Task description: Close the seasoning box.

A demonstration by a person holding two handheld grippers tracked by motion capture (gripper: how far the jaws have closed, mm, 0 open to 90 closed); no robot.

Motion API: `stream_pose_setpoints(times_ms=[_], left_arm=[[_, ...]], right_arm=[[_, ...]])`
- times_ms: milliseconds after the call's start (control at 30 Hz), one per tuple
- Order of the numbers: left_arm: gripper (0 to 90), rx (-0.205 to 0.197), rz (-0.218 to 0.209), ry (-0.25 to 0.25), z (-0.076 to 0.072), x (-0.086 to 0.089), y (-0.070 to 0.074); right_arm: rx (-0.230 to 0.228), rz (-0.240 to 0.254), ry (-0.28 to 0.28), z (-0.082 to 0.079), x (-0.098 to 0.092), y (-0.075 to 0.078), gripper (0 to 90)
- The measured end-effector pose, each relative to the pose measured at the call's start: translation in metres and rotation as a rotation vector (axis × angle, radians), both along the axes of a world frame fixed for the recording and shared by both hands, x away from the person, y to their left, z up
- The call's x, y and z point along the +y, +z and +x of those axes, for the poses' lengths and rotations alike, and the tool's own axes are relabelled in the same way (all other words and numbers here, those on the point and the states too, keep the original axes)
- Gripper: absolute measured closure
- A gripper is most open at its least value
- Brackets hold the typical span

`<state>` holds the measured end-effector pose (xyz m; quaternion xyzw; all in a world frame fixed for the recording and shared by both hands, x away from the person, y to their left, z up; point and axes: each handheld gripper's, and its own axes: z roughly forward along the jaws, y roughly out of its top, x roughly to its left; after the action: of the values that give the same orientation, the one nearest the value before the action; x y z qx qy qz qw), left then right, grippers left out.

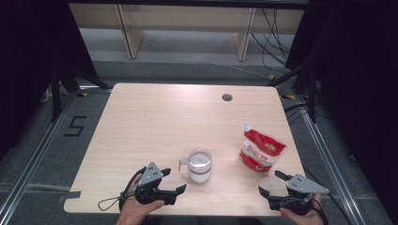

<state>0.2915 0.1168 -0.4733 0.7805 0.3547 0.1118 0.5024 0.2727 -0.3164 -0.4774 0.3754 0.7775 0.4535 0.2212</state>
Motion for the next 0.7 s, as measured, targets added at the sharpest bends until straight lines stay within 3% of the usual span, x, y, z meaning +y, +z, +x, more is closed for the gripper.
stream_pose_setpoints(times_ms=[33,100,133,167,367,467,500,600,700], left_arm=[[19.4,0.008,0.010,0.006,-0.001,0.000,-0.001],[19.4,0.014,0.008,-0.002,-0.002,0.000,-0.004],[19.4,0.020,0.019,0.004,-0.003,0.001,-0.005],[19.3,0.028,0.014,0.012,-0.004,0.000,-0.006],[18.9,0.020,0.049,-0.008,-0.008,0.002,-0.013],[18.9,0.034,0.055,-0.005,-0.010,0.002,-0.018],[19.0,0.037,0.054,0.002,-0.011,0.002,-0.019],[19.1,0.045,0.058,0.001,-0.013,0.001,-0.022],[19.1,0.053,0.046,0.008,-0.013,0.000,-0.024]], right_arm=[[0.020,0.000,-0.002,-0.001,0.000,0.000,16.2],[0.011,-0.014,0.013,-0.001,-0.001,0.001,16.2],[0.019,0.005,0.003,-0.002,0.001,0.001,16.2],[-0.006,-0.003,0.011,-0.001,0.000,0.000,16.2],[0.023,-0.006,0.008,-0.005,0.002,0.000,16.2],[0.006,-0.032,0.032,-0.003,0.002,-0.001,16.2],[0.033,-0.031,0.028,-0.004,0.002,-0.001,16.2],[0.011,-0.037,0.036,-0.004,0.002,-0.002,16.2],[0.060,-0.023,0.028,-0.008,0.005,-0.003,16.2]])
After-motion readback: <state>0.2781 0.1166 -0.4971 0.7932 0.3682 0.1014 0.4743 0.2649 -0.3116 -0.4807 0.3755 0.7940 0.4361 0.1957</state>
